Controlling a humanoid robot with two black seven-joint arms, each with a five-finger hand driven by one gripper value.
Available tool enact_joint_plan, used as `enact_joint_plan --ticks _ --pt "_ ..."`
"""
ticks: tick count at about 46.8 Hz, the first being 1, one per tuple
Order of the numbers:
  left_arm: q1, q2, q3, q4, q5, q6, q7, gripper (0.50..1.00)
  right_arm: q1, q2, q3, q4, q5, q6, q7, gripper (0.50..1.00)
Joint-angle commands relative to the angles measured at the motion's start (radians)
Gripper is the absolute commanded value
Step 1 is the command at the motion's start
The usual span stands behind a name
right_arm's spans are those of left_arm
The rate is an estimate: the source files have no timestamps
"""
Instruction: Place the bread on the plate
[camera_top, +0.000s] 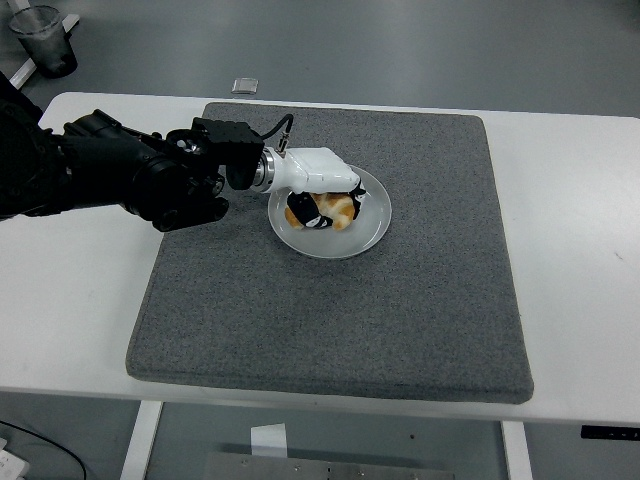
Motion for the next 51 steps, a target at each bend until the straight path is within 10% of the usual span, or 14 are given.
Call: enact_joint_plan --ticks 1,28,33,43,46,51 --pt "0.003 0.0 0.0 0.004 0.0 0.0 0.0 0.5 0.0 0.0 0.0 0.0 0.0 0.0 0.0 0.932" --pt "0.022 0.0 0.0 0.011 0.0 0.001 0.006 0.5 0.0 0.0 0.0 0.0 0.0 0.0 0.0 0.932" --pt "0.023 0.0 -0.003 0.011 -0.002 0.014 0.006 0.705 0.0 0.0 0.0 0.0 0.0 0.0 0.0 0.932" --pt "0.025 0.0 -0.005 0.011 -0.003 0.02 0.008 0.769 0.0 0.0 0.0 0.0 0.0 0.0 0.0 0.932" --pt "0.025 0.0 -0.012 0.008 -0.008 0.023 0.006 0.962 0.0 0.0 0.0 0.0 0.0 0.0 0.0 0.932" --pt "0.023 0.0 -0.017 -0.001 -0.018 0.023 0.006 0.994 0.0 0.0 0.0 0.0 0.0 0.0 0.0 0.932"
